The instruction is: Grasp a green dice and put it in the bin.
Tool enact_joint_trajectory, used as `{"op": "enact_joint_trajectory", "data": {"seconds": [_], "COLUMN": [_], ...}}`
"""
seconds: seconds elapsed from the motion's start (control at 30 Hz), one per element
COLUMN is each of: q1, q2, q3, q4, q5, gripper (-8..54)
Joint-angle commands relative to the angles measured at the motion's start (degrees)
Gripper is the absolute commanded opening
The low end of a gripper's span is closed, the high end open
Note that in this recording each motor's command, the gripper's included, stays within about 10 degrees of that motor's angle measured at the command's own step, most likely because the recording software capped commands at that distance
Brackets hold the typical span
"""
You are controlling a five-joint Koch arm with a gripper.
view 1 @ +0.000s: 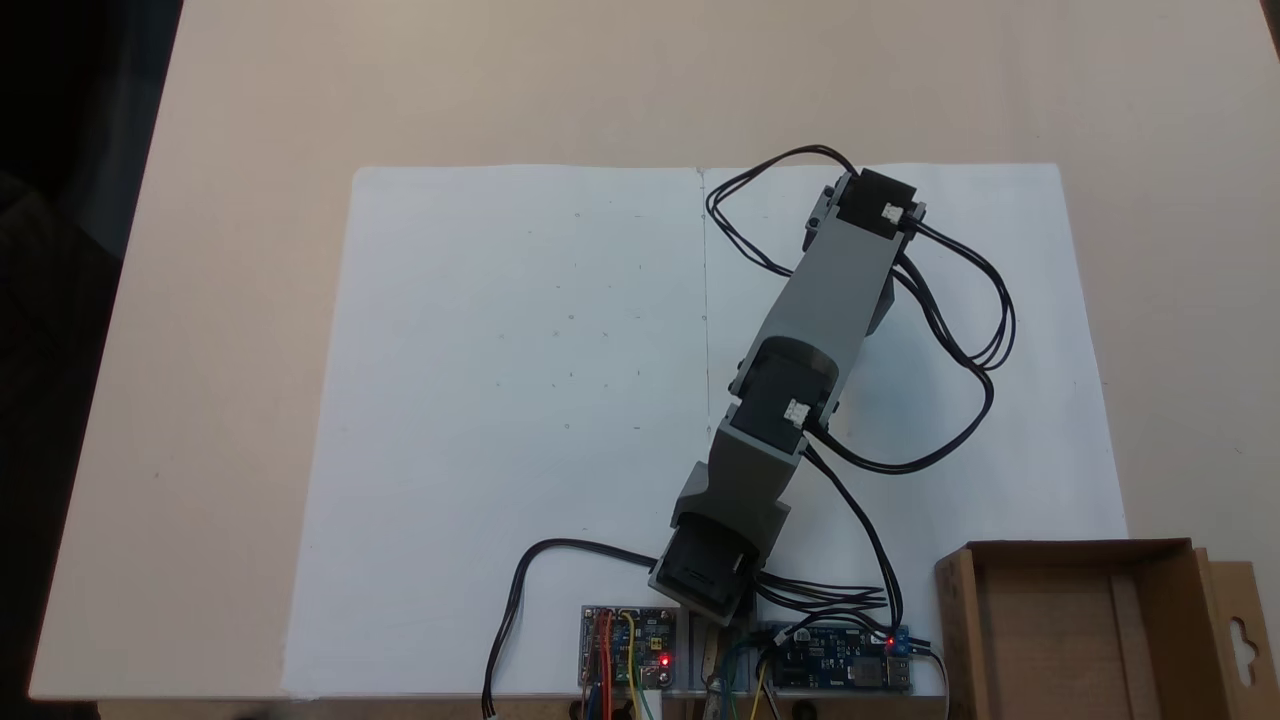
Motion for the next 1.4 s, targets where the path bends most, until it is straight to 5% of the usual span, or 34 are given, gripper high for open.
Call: {"op": "enact_joint_trajectory", "data": {"seconds": [0.0,1.37], "q1": [1.1,2.5], "q2": [0.4,-8.3], "q3": [-3.1,-3.1], "q4": [-1.9,-5.9], "q5": [-3.3,-3.2], "gripper": [43.9,43.0]}}
